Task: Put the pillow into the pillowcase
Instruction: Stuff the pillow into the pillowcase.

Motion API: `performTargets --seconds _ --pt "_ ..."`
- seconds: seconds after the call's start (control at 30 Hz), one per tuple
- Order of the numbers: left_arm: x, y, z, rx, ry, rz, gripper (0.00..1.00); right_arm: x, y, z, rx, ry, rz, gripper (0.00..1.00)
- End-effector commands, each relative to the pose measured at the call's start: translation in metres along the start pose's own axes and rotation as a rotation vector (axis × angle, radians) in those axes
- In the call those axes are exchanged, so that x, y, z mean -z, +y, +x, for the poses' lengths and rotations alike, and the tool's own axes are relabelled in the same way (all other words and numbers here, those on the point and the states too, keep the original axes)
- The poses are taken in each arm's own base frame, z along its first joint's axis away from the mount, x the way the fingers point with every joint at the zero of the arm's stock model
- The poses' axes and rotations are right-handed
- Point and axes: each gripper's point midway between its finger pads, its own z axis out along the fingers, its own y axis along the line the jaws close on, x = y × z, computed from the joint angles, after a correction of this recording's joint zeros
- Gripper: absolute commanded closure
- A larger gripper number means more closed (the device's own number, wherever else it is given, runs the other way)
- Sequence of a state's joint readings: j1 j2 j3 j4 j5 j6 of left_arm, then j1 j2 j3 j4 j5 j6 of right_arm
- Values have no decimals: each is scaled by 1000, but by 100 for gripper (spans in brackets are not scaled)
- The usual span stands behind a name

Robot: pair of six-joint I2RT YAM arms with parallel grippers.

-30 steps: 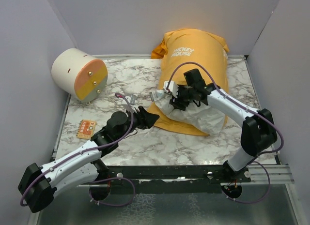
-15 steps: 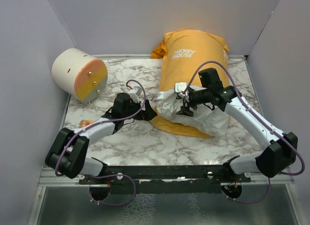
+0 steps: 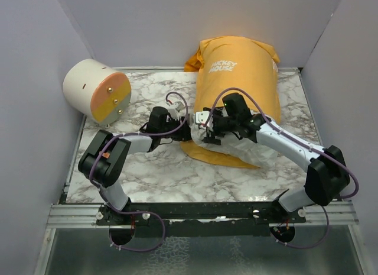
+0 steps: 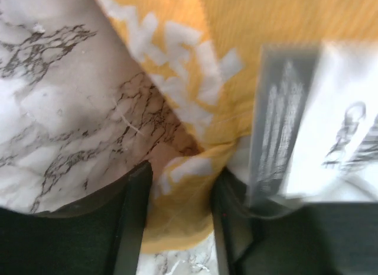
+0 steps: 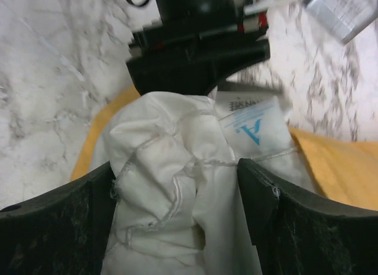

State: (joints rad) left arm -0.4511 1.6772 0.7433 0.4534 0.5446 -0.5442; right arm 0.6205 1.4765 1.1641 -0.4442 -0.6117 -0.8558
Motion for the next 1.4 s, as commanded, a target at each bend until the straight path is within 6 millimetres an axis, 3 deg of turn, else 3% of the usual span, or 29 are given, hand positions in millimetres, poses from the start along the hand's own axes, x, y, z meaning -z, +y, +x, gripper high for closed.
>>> performTargets --seconds 0.0,0.07,0.1,0.2,0.27,0.37,0.43,0.53,0.63,0.73,0.8,0.87,0.93,1.03,1.17,1.3,1.37 --pt "-9 -26 -8 0 21 162 68 -1 -44 61 9 204 319 32" --pt "-6 -29 -5 5 24 188 99 8 -55 77 9 280 401 60" --pt "-2 -31 -4 6 16 190 100 14 -59 82 18 307 433 72" --pt "21 -49 -11 -7 -30 223 100 33 -68 97 75 383 530 91" --pt "40 -70 -17 -12 -68 262 100 46 -80 122 152 483 608 95" --pt "74 -123 -23 -58 -109 356 100 84 -128 163 237 616 798 99" --pt "90 -153 -20 -100 -109 385 100 103 -158 164 236 616 895 99" --pt "108 -181 -13 -108 -125 427 100 108 -181 139 254 532 939 99" --pt "110 -176 0 -64 -128 426 100 69 -158 130 211 437 745 98" --pt "102 -164 13 -17 -110 420 100 25 -100 123 148 304 496 94" --pt "98 -161 16 6 -110 430 100 4 -57 112 82 202 294 82" --pt "89 -149 21 14 -87 391 100 -3 -9 88 23 86 38 64" --pt "76 -129 31 31 -48 318 100 5 32 57 -19 -28 -180 47" --pt "66 -101 41 55 -12 225 100 34 63 12 -71 -138 -340 32" --pt "64 -84 48 85 -5 180 100 77 89 -30 -64 -203 -421 26" --pt "65 -84 48 84 -5 183 100 109 100 -40 2 -150 -338 21" --pt "65 -85 46 77 -4 184 100 120 100 -24 15 -33 -256 19"
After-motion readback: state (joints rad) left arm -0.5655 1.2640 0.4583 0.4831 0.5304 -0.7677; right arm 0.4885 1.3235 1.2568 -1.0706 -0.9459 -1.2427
